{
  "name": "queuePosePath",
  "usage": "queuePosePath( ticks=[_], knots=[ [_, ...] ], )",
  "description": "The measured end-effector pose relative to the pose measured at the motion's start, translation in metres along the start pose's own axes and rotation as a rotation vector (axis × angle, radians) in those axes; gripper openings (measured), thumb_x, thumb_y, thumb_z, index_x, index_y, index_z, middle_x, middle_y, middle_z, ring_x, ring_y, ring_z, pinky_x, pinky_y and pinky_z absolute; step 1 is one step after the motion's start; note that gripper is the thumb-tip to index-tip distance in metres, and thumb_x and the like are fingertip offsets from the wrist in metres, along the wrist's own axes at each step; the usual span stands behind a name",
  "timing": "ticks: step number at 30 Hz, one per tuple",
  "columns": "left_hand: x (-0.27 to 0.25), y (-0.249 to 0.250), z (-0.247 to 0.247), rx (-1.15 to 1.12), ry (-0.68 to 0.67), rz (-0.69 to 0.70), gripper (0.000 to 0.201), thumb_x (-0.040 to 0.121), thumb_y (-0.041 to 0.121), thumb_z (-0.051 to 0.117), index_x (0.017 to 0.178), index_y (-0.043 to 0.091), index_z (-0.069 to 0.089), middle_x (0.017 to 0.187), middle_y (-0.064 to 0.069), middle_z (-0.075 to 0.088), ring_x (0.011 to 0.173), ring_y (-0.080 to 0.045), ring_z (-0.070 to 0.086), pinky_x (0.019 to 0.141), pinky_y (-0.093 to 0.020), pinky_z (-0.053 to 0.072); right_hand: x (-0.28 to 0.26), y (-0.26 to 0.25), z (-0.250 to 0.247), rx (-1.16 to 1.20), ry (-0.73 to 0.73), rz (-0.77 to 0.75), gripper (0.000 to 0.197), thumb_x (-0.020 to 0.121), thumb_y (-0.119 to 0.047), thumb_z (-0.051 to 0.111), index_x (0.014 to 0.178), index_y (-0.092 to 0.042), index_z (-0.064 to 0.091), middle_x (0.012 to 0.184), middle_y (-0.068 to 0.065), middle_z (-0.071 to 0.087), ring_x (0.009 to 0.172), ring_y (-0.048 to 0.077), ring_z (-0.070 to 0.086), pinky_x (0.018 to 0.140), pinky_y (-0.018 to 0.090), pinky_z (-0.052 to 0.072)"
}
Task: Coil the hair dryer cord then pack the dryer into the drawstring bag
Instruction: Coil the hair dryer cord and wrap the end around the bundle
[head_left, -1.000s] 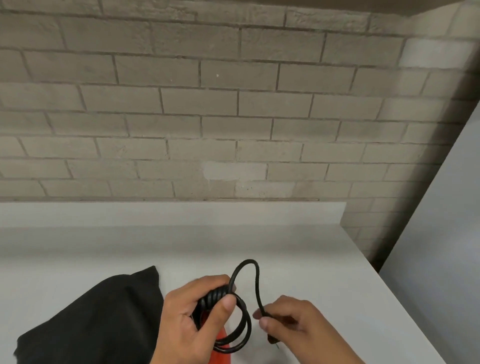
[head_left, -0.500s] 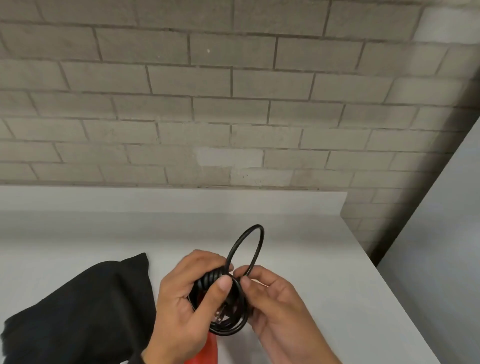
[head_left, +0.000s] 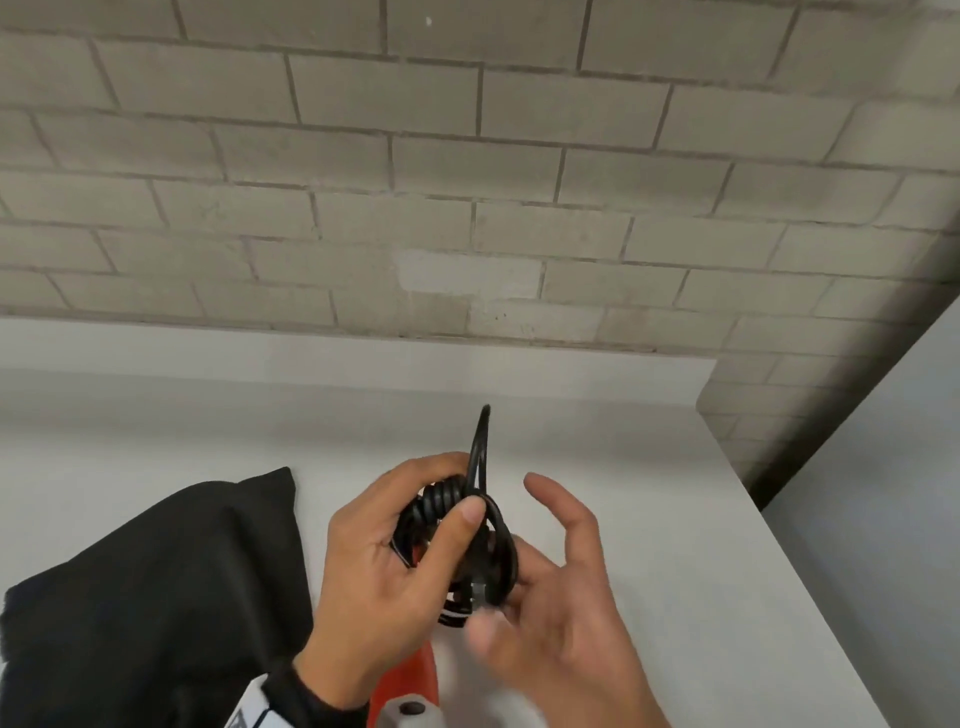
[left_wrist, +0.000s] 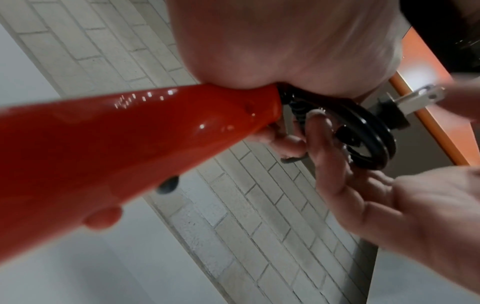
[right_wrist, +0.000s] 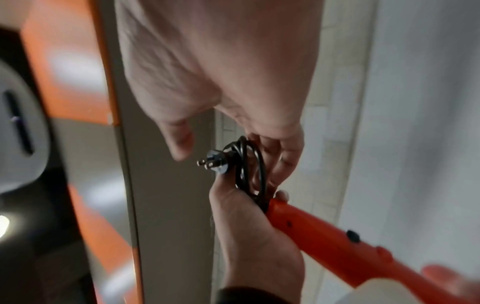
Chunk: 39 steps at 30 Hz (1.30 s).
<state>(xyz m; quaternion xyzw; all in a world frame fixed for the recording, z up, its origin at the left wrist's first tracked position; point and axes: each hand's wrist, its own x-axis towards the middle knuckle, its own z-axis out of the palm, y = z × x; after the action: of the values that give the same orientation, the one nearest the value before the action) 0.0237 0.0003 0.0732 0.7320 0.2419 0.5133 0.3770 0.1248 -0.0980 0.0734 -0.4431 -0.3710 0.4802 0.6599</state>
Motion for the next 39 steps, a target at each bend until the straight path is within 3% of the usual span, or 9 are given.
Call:
queuePosePath(
  ticks=[3,6,9,13,18,21,24,33,39],
  knots=[
    [0.003,0.0,0.003,-0.015,0.007,-0.017,0.022,0.083,0.037,0.061,0.097,0.022,0.069,0.08,0.003,0.071,0.072,-0.018,0.068,0.063,-0.028,0.054,-0.004,0.002,0.004,-0.318,0.01,-0.215,0.064,0.074,-0.012,0.077,0.123,-0.037,0.044,0.108,0.001,0.069,0.104,0.025,0.065,0.094,0.037,0.05],
    [0.005,-0.002,0.003,-0.034,0.002,-0.022,0.022,0.083,0.038,0.061,0.096,0.022,0.068,0.075,0.004,0.068,0.067,-0.02,0.066,0.06,-0.037,0.054,-0.005,0.0,0.004,-0.524,0.05,-0.286,0.031,0.079,-0.028,0.072,0.104,-0.04,0.059,0.103,-0.011,0.068,0.101,0.02,0.064,0.091,0.034,0.051],
    [0.006,-0.005,0.004,-0.038,-0.001,-0.008,0.026,0.084,0.037,0.061,0.102,0.02,0.067,0.088,0.004,0.07,0.077,-0.02,0.068,0.065,-0.038,0.056,-0.003,-0.001,0.005,-0.603,0.101,-0.325,0.029,0.077,-0.031,0.073,0.102,-0.043,0.062,0.109,-0.014,0.067,0.105,0.016,0.062,0.091,0.032,0.051],
    [0.004,-0.009,0.003,-0.02,0.016,-0.036,0.025,0.083,0.041,0.062,0.104,0.026,0.062,0.094,0.011,0.071,0.074,-0.007,0.068,0.065,-0.021,0.052,-0.006,-0.005,0.005,-0.734,0.308,-0.441,0.033,0.072,-0.055,0.072,0.103,-0.047,0.064,0.14,-0.011,0.048,0.129,0.018,0.048,0.093,0.038,0.05],
    [0.004,-0.011,-0.001,-0.025,0.034,-0.047,0.024,0.084,0.044,0.059,0.098,0.025,0.055,0.113,0.02,0.066,0.075,-0.006,0.068,0.062,-0.02,0.052,-0.021,-0.033,0.017,-0.384,0.24,-0.551,0.038,0.079,-0.051,0.068,0.104,-0.022,0.066,0.105,0.008,0.074,0.102,0.03,0.069,0.088,0.039,0.055],
    [0.003,-0.009,-0.006,-0.081,0.034,-0.044,0.02,0.084,0.044,0.058,0.094,0.027,0.053,0.107,0.016,0.07,0.059,-0.01,0.063,0.054,-0.028,0.051,-0.025,-0.052,0.015,-0.037,0.151,-0.465,0.039,0.079,-0.044,0.072,0.1,-0.012,0.066,0.095,0.021,0.074,0.096,0.046,0.069,0.082,0.047,0.056],
    [-0.001,-0.004,-0.01,-0.193,-0.006,-0.052,0.021,0.085,0.038,0.06,0.095,0.021,0.055,0.103,0.01,0.072,0.068,-0.008,0.065,0.059,-0.021,0.05,-0.022,-0.065,0.011,0.135,0.133,-0.333,0.041,0.073,-0.043,0.077,0.098,-0.011,0.07,0.091,0.019,0.074,0.089,0.045,0.071,0.071,0.043,0.059],
    [-0.005,0.002,-0.026,-0.242,-0.075,-0.034,0.042,0.086,0.033,0.063,0.126,0.029,0.05,0.09,0.003,0.068,0.075,-0.012,0.065,0.072,-0.013,0.048,-0.014,-0.077,0.023,0.125,0.201,-0.304,0.043,0.067,-0.047,0.075,0.093,-0.012,0.072,0.086,0.016,0.074,0.081,0.043,0.073,0.066,0.039,0.06],
    [-0.008,-0.004,-0.038,-0.147,-0.173,0.054,0.025,0.085,0.038,0.062,0.108,0.029,0.067,0.092,0.01,0.071,0.087,-0.014,0.068,0.075,-0.018,0.051,-0.001,-0.1,0.031,0.11,0.217,-0.331,0.034,0.08,-0.039,0.051,0.093,-0.009,0.063,0.083,0.01,0.074,0.079,0.035,0.075,0.062,0.032,0.06]
  ],
)
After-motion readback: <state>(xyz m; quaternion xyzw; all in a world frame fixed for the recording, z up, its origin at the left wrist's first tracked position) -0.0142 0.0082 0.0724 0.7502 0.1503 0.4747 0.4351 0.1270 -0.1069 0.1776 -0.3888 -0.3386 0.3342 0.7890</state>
